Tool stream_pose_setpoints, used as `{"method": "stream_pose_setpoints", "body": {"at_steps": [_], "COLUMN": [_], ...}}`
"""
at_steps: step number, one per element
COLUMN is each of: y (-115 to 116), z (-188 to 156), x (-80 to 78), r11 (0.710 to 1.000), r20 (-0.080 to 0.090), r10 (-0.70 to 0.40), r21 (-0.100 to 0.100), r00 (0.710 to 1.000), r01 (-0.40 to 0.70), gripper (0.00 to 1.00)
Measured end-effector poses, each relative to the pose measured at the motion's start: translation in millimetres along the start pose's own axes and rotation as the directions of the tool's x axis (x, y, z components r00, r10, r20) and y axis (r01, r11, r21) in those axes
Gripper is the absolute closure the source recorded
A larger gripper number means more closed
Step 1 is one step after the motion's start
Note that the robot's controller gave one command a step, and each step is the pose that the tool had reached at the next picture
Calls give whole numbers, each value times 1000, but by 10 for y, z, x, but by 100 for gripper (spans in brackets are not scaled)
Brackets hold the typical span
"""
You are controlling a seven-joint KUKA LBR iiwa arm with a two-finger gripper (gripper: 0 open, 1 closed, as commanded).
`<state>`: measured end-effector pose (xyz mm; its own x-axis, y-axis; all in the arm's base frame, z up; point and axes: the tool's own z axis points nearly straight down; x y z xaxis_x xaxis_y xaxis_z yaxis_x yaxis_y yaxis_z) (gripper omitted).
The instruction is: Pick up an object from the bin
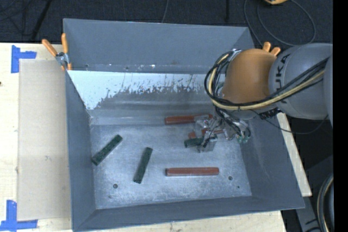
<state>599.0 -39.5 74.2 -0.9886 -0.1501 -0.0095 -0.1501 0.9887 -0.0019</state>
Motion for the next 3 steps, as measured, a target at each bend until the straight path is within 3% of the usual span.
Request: {"method": "stream_pose_setpoints", "body": {"at_steps": [1, 2, 3], "y": [-394, -398, -398], "z": [-1139, -1139, -1139], "x": [273, 274, 275], "r11": [997, 997, 997], "r20": [-8, -9, -9], "r10": [79, 81, 82], "r21": [-2, -2, -2], "r00": [997, 997, 997], "r01": [-79, -81, -82], "gripper": [100, 0, 0]}}
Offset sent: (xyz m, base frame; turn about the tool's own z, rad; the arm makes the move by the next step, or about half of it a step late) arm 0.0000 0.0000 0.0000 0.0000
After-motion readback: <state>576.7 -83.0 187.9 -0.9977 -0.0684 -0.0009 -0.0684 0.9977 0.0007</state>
